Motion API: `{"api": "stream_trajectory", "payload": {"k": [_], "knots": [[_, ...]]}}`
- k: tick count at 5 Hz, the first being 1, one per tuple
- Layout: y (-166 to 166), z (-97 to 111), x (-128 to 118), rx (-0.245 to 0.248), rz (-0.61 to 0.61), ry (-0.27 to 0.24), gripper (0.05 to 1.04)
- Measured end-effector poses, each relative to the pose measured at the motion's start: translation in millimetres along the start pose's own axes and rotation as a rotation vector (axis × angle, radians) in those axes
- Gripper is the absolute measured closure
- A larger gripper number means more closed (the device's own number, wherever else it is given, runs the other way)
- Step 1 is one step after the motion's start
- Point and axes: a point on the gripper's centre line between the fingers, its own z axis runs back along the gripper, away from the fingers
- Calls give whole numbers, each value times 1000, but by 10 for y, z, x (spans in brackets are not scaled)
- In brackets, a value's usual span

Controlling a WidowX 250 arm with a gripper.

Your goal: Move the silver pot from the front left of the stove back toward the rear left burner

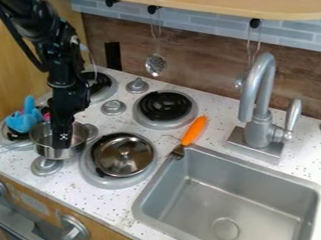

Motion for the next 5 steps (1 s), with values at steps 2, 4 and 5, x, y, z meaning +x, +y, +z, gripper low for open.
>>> {"api": "stream_trajectory", "payload": {"k": [2, 4, 5], "knots": [[-111, -86, -36, -31, -75, 11, 82], [-230, -77, -86, -53, -121, 2, 139], [-174, -72, -78, -20, -87, -4, 413]]}}
